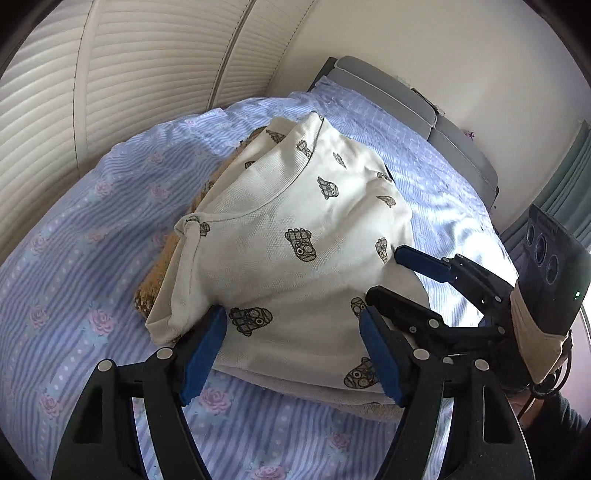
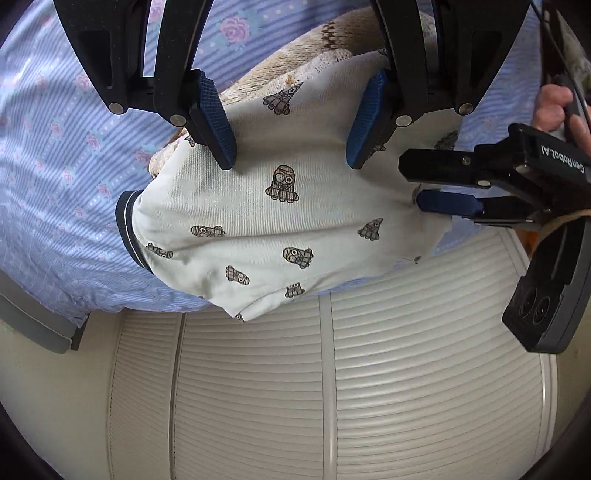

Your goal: Fold small clothes

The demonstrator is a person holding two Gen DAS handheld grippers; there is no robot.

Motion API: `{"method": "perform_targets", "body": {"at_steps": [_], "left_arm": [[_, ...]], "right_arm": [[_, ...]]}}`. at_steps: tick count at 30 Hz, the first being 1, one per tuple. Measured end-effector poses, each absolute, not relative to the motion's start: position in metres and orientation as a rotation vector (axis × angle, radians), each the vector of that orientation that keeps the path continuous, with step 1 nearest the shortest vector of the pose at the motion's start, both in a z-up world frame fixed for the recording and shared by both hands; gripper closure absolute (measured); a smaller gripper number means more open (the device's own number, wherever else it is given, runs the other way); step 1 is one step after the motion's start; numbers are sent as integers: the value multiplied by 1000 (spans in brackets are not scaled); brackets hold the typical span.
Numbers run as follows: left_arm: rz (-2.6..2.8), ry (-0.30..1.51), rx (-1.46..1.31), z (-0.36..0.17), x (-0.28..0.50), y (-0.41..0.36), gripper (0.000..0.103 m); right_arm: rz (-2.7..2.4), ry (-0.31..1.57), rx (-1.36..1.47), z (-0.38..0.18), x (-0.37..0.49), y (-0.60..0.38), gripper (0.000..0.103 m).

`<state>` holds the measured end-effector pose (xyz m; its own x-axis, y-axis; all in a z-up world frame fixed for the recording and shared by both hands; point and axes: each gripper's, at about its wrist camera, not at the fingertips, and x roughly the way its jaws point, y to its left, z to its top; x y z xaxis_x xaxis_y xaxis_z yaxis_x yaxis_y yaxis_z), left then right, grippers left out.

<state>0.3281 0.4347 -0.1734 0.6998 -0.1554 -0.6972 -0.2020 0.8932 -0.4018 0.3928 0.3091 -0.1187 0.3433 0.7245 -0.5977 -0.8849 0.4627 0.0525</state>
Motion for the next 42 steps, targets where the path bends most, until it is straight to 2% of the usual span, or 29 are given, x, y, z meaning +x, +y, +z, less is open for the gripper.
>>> {"method": "perform_targets", "body": {"at_steps": [6,17,21,25,29,34,38,42], "left_arm": [[68,806,-440,-163,325,428,29],[109,701,-323,-75,255,382,28],[141,652,-245,-45,212,345,19],[153,610,-197,-20,172,302,16],[88,551,-199,-2,133,256,7],[19,553,-178,7,96,194,5],[-6,567,-123,10,71,143,1],[-18,576,-82,9,47,104,0]], "right_arm": [[1026,576,-310,-118,387,311,40],[891,504,-207,-41,327,247,39],[820,502,-159,-15,288,205,39],[723,490,-131,5,237,152,39],[592,477,-73,22,186,87,24],[445,475,11,32,123,-6,20],[300,466,30,32,76,-71,12],[196,503,57,29,39,-124,10]]}}
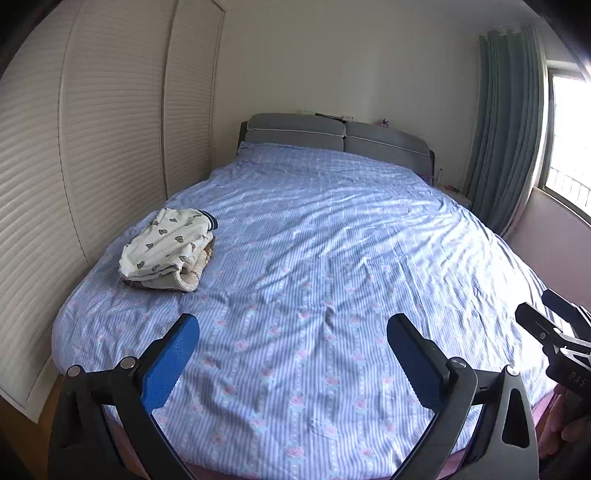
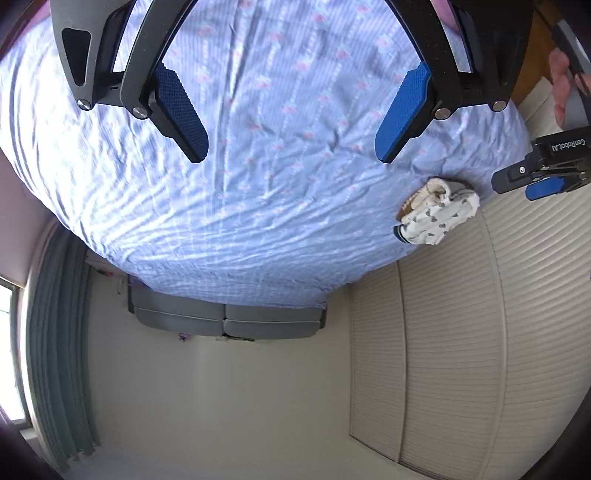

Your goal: Fold small clothes

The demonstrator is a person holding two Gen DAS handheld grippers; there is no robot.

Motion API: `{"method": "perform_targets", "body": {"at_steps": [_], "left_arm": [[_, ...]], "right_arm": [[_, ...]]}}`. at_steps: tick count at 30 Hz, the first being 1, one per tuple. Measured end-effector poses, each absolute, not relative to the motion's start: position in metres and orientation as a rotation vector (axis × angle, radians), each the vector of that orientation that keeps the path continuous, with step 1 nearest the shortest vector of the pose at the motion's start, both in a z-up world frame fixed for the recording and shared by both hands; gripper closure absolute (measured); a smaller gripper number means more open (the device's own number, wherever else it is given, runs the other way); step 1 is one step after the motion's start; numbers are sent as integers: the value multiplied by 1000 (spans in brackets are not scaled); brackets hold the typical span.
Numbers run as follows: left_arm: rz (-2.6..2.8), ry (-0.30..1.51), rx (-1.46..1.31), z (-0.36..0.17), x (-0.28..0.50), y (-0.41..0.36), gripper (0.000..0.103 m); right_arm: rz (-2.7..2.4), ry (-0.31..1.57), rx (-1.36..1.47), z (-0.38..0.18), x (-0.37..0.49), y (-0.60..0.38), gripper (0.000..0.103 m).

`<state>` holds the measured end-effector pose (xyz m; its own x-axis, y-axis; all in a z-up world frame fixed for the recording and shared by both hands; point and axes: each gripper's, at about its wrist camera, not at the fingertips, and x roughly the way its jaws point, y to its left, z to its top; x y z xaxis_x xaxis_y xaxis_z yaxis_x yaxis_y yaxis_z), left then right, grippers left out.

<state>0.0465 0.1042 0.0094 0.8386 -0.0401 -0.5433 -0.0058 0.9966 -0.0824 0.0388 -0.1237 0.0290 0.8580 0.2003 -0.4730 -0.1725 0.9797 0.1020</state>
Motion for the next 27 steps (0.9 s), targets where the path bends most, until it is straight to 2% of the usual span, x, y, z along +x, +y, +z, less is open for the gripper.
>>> {"method": "perform_targets", "body": {"at_steps": [12,27], "left_arm": [[-48,652,12,-9,13,48,0],[-51,663,33,-10,13,38,0]], "right_arm": [[-25,505,95,25,-36,-215,9],[-76,537,140,17,-39,-234,9]]}}
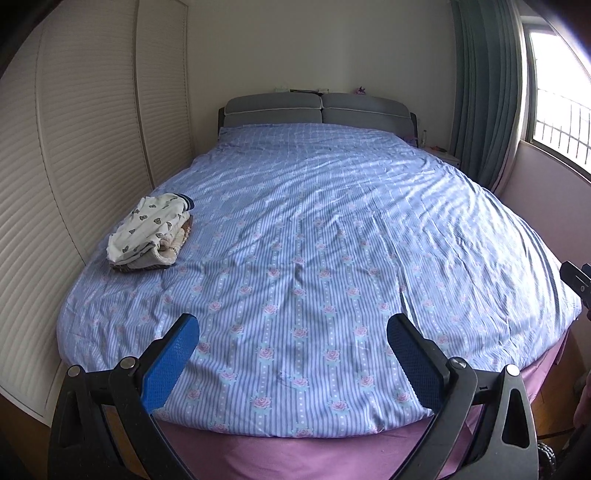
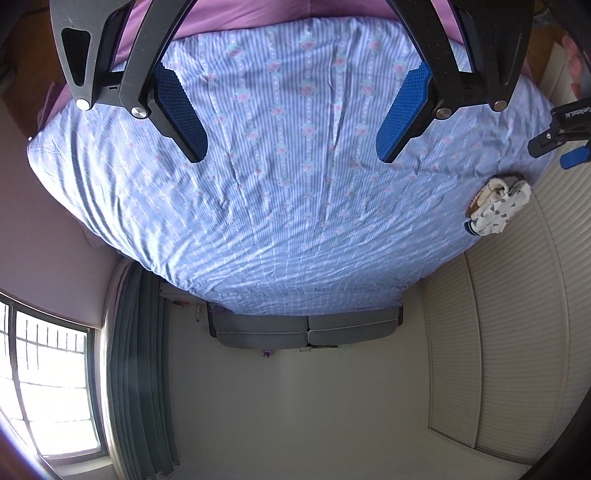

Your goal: Fold small clothes

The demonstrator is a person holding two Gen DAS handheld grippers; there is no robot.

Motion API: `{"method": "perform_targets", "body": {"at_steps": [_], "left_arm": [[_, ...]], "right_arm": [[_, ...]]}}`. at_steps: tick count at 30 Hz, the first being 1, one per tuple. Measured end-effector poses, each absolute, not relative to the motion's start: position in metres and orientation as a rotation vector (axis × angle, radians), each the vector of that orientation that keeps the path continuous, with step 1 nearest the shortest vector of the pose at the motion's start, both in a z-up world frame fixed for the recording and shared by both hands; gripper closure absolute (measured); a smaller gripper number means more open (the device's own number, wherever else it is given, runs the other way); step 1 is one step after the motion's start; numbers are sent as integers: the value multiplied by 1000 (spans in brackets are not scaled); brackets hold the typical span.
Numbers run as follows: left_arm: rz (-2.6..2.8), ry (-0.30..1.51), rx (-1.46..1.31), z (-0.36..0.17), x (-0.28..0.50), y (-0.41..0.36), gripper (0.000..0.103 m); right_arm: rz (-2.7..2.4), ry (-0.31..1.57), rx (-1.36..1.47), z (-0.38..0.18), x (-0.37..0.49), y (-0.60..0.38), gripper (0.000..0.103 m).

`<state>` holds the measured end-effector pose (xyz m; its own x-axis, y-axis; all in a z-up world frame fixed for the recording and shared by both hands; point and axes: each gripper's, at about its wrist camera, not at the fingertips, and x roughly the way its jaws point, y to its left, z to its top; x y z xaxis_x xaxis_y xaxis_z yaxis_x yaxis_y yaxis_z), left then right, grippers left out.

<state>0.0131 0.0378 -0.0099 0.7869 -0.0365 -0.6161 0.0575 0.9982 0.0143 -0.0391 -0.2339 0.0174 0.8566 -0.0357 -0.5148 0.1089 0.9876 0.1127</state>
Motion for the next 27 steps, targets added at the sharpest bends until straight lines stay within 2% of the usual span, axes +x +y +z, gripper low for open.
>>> {"method": "perform_targets", "body": {"at_steps": [27], "left_arm": [[-49,642,36,-2,10,41,0]], "right_arm": [[-70,525,139,23,-39,-229,9]]}}
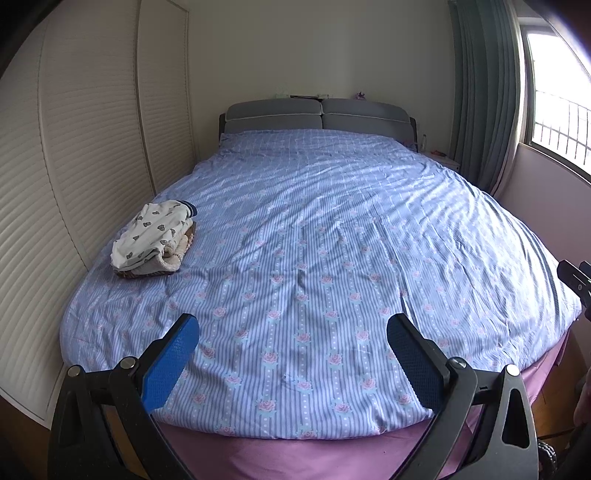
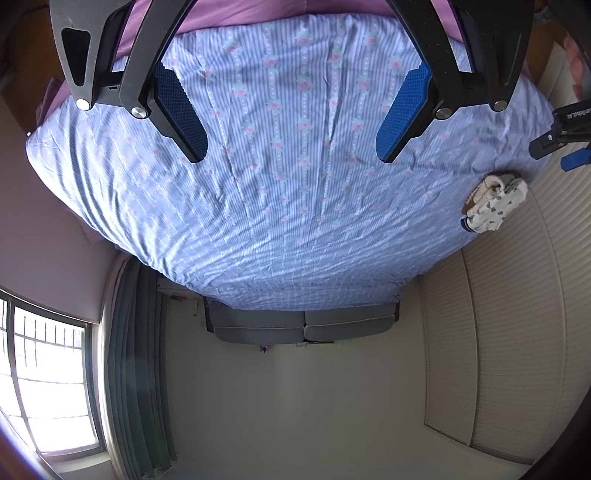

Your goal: Fold small clothes

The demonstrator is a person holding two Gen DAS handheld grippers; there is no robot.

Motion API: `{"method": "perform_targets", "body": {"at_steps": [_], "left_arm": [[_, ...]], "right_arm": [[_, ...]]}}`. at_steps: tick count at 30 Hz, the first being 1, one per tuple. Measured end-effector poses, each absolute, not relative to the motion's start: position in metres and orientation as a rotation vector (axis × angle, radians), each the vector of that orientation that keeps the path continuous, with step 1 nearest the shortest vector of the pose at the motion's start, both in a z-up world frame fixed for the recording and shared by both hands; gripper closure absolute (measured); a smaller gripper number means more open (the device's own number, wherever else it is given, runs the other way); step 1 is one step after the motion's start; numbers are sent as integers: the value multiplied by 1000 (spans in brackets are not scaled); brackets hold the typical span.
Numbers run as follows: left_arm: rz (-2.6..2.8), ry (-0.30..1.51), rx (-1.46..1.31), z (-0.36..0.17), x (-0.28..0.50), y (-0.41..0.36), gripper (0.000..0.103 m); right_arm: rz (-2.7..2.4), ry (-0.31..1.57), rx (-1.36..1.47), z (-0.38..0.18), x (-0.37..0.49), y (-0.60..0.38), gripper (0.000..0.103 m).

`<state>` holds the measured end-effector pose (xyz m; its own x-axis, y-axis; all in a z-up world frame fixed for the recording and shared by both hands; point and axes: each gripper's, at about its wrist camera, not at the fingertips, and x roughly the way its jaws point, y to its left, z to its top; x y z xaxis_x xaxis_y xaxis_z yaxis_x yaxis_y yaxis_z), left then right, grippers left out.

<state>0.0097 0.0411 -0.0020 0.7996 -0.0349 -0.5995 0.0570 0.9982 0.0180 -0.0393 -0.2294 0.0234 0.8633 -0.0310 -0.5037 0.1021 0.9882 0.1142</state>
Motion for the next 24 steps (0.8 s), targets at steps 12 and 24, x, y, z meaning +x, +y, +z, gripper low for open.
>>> {"method": "perform_targets", "body": {"at_steps": [12,24], "left_arm": [[-47,636,36,-1,8,41,0],[-54,628,39,5,8,40,0]], "right_arm": [[-56,528,134,26,-40,-231,9],[-56,525,132,27,-40,-231,9]]}}
